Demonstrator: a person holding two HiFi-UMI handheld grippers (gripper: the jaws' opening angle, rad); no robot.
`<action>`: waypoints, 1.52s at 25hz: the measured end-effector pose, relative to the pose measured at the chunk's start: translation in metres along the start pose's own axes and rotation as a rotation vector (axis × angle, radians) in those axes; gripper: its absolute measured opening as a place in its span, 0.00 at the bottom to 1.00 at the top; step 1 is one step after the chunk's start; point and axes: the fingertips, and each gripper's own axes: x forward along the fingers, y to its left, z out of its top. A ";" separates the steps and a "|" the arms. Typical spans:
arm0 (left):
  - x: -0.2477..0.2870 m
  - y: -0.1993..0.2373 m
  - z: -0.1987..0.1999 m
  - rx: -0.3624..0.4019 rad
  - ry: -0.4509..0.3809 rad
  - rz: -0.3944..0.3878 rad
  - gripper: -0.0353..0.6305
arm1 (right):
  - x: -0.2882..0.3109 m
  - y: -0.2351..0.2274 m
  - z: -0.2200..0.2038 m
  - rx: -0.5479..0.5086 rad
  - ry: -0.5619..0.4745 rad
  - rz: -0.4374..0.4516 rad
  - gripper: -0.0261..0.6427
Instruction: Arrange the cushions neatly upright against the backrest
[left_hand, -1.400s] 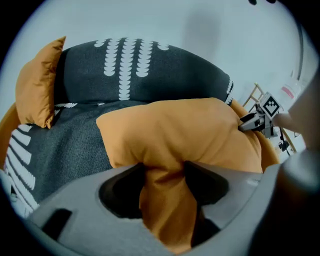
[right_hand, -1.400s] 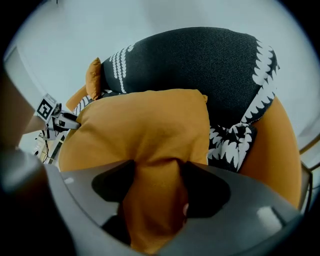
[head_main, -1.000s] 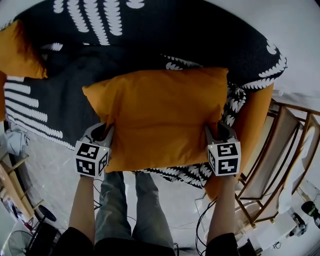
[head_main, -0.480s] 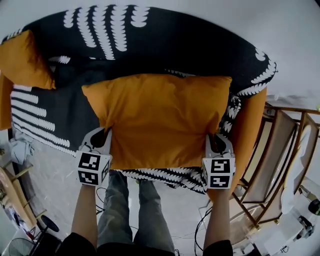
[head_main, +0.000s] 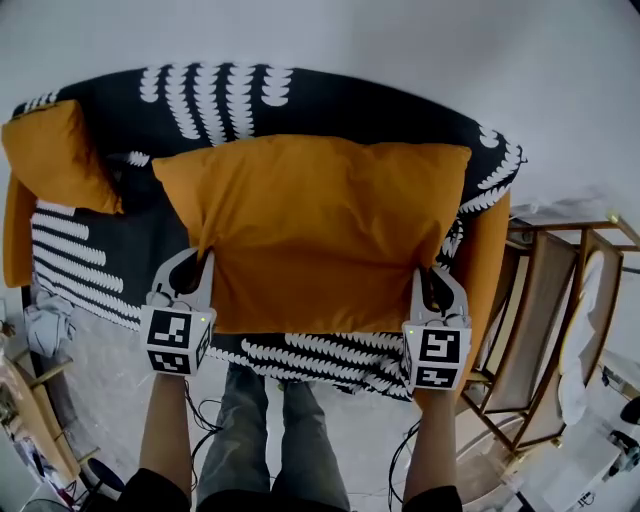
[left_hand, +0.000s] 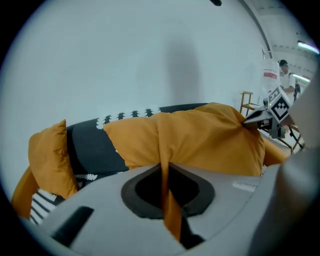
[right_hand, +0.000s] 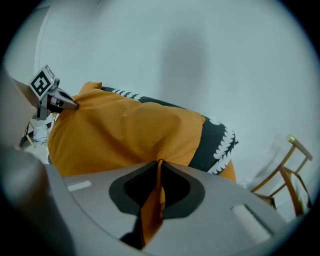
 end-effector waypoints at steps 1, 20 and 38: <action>-0.001 0.003 0.010 0.011 -0.017 0.001 0.09 | -0.004 -0.003 0.008 0.004 -0.018 -0.017 0.10; 0.070 0.057 0.075 0.120 -0.047 -0.044 0.09 | 0.040 -0.015 0.047 0.102 -0.029 -0.132 0.09; 0.109 0.074 0.036 0.024 0.050 -0.144 0.23 | 0.077 -0.009 -0.002 0.298 0.088 -0.162 0.18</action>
